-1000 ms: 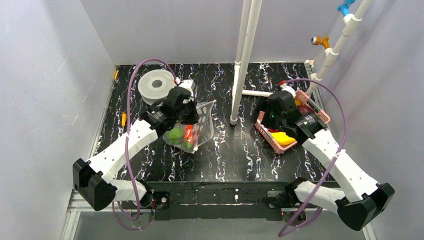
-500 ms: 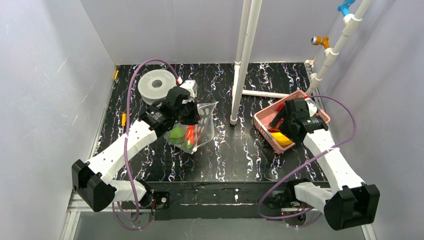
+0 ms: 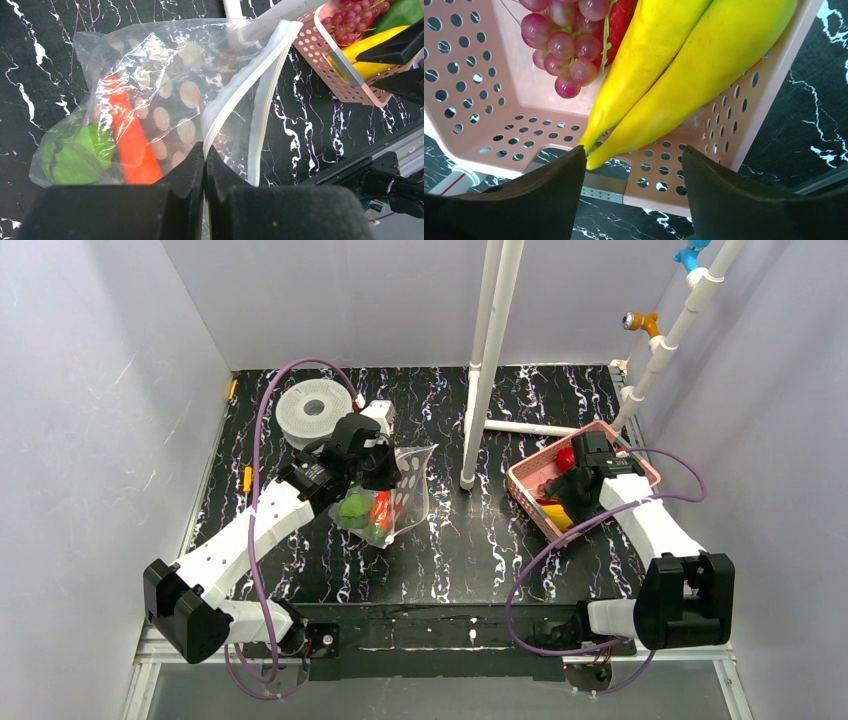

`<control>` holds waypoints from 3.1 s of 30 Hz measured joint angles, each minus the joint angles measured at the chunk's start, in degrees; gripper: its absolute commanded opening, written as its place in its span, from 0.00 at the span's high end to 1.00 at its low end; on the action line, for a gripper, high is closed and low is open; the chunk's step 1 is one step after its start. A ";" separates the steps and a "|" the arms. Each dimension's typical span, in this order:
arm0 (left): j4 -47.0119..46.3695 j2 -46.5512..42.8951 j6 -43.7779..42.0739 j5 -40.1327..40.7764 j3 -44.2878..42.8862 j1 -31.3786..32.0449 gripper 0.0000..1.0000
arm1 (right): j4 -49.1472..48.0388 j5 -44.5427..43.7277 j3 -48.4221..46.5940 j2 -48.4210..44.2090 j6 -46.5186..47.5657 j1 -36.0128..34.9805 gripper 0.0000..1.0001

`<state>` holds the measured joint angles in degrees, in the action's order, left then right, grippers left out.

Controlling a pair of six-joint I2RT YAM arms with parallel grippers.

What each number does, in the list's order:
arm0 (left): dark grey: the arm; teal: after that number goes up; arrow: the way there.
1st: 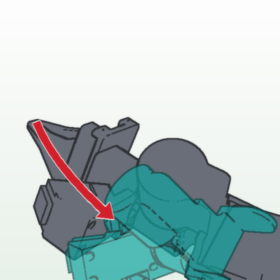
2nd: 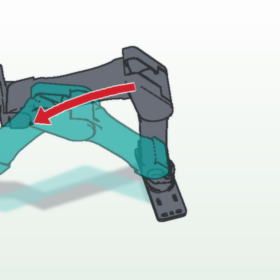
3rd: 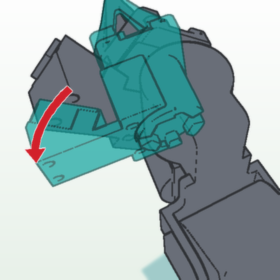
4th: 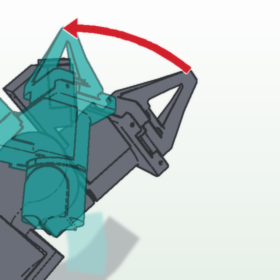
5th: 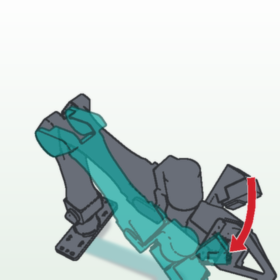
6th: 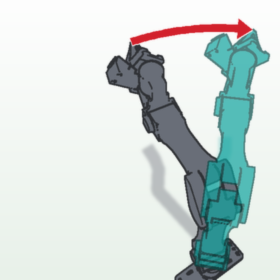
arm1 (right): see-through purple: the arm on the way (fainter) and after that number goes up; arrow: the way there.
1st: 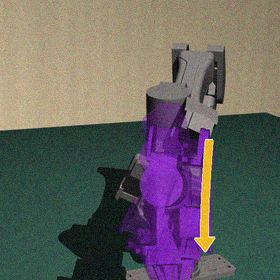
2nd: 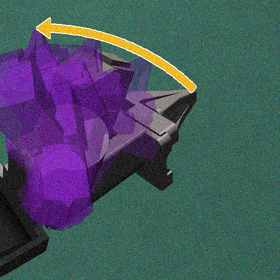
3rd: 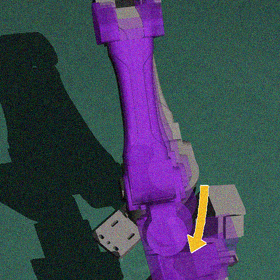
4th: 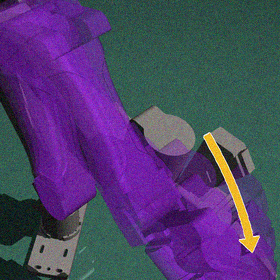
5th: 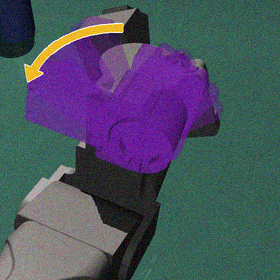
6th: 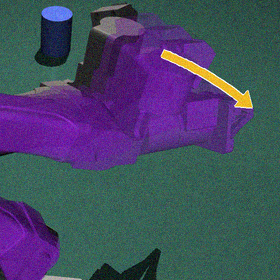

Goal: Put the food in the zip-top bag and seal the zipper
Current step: Pick up the fake fruit from the bin, then place the fake fruit in the zipper food storage bag.

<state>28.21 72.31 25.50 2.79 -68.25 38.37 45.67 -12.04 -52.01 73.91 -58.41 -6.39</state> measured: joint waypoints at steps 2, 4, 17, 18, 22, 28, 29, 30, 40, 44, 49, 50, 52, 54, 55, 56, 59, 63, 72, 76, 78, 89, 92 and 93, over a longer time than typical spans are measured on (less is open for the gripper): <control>-0.12 0.00 0.00 0.02 0.08 0.00 1.00 | -0.29 -0.03 0.23 -0.04 -0.97 0.00 0.40; -0.41 0.00 -0.02 0.04 0.20 0.00 1.00 | -0.75 -0.05 0.87 -0.04 -1.75 0.02 0.43; -1.00 0.00 -0.02 -0.09 0.27 0.00 1.00 | -4.74 1.21 4.60 3.11 -5.87 0.74 0.38; -0.99 0.00 -0.02 -0.09 0.27 0.00 1.00 | -5.42 1.52 4.90 3.74 -6.20 1.04 0.37; -1.00 0.00 -0.01 -0.09 0.27 0.00 1.00 | -7.39 2.91 4.97 5.78 -7.51 1.88 0.27; -1.01 0.09 -0.02 -0.09 0.27 0.00 1.00 | -11.35 5.06 4.20 9.12 -7.81 2.69 0.25; -1.05 0.15 -0.02 -0.10 0.27 0.00 1.00 | -11.92 5.45 3.95 9.60 -7.84 2.82 0.26; -1.09 0.27 -0.01 -0.14 0.27 0.00 1.00 | -12.38 5.85 3.65 10.09 -7.84 2.93 0.28; -1.18 0.84 0.00 -0.33 0.27 0.00 1.00 | -14.75 6.39 3.87 10.24 -7.00 3.02 0.73; -1.18 1.28 0.00 -0.47 0.27 0.00 1.00 | -15.46 5.98 5.38 8.30 -5.05 2.99 0.85; -1.18 1.36 0.00 -0.46 0.27 0.00 1.00 | -13.75 4.06 8.20 1.55 -2.13 2.99 0.97; -1.18 1.36 0.00 -0.46 0.27 0.00 1.00 | -13.45 3.59 8.51 -0.39 -1.47 2.99 0.98; -1.19 1.36 0.00 -0.47 0.27 0.00 1.00 | -12.84 2.84 8.68 -3.98 -0.17 2.99 0.99; -1.18 1.36 0.01 -0.48 0.27 0.00 1.00 | -12.68 2.11 8.68 -7.03 1.21 2.99 0.99; -1.20 1.36 0.00 -0.48 0.27 0.00 1.00 | -12.63 1.84 8.68 -8.08 1.88 2.99 0.99; -1.21 1.34 0.00 -0.48 0.27 0.00 1.00 | -12.55 1.60 8.67 -8.99 2.68 2.99 0.99; -1.19 1.33 0.00 -0.46 0.27 0.00 1.00 | -11.80 1.34 8.55 -10.87 5.79 2.99 0.99; -1.20 1.33 0.01 -0.50 0.27 0.00 1.00 | -10.94 2.45 7.73 -13.09 11.48 2.99 0.99; -1.21 1.33 0.02 -0.91 0.27 0.00 1.00 | -15.10 15.46 7.41 -22.79 24.03 2.81 0.99; -1.21 1.33 0.01 -2.44 0.27 0.00 1.00 | -19.61 25.35 7.41 -22.69 29.08 -1.35 0.99; -1.21 1.33 0.01 -3.22 0.27 0.00 1.00 | -21.18 27.74 7.41 -22.53 31.04 -6.77 0.99; -1.21 1.29 0.00 -4.23 0.27 0.00 1.00 | -29.35 28.93 4.16 -19.62 36.77 -32.95 0.92; -1.23 1.28 0.01 -4.66 0.27 0.00 1.00 | -30.26 27.50 2.05 -16.54 38.04 -37.81 0.92; -1.23 1.25 0.02 -4.82 0.27 0.00 1.00 | -30.54 26.80 1.33 -15.46 38.27 -39.08 0.92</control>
<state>26.98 73.57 25.52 -2.03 -67.99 38.37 15.13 14.76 -50.68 58.45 -20.14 -45.47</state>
